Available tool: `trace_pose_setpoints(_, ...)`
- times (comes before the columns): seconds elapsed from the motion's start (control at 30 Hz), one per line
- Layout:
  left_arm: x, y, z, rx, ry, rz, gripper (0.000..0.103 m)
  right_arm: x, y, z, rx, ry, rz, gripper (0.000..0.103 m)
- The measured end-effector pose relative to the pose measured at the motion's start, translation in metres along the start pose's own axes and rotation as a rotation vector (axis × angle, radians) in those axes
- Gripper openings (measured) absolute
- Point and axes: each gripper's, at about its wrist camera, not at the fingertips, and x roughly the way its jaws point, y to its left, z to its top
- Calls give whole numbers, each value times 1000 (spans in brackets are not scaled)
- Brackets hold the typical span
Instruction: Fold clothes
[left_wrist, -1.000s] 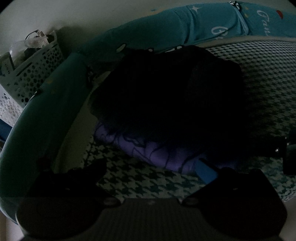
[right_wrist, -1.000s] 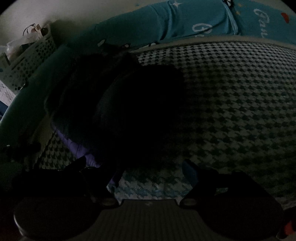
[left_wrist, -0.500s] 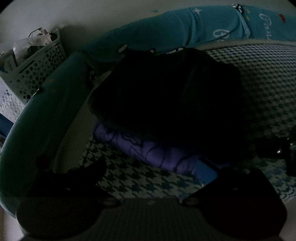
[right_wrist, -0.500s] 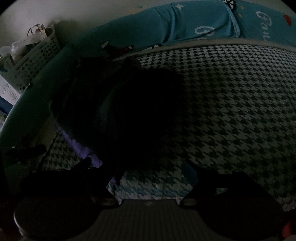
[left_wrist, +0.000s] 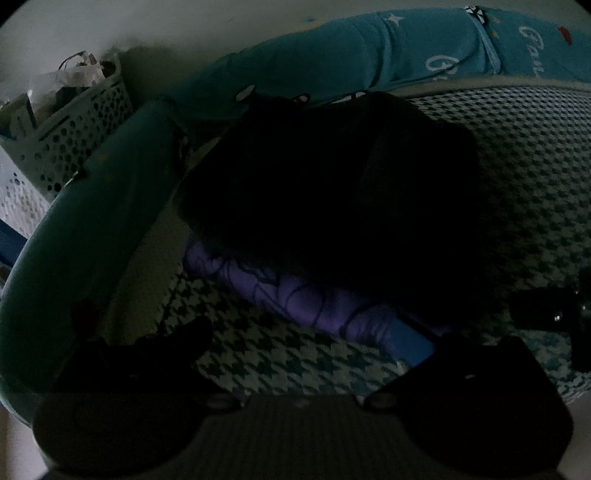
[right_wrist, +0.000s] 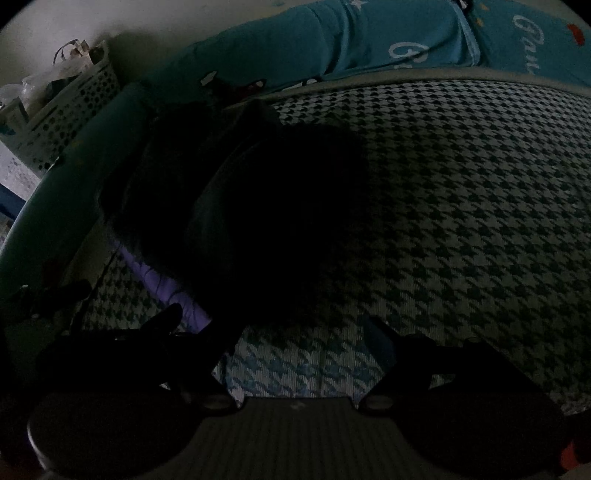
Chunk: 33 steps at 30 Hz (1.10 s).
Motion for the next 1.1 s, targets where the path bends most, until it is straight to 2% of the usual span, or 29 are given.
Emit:
trace_pose_setpoints(0.83,-10,-9,-10,-105,31,-4,103,-15,-3,-6,-75,39,44,78)
trace_pose_setpoints(1.1,-7,-8,-10,-138,53,7,103,-4,1,-3,-134,67,72,79)
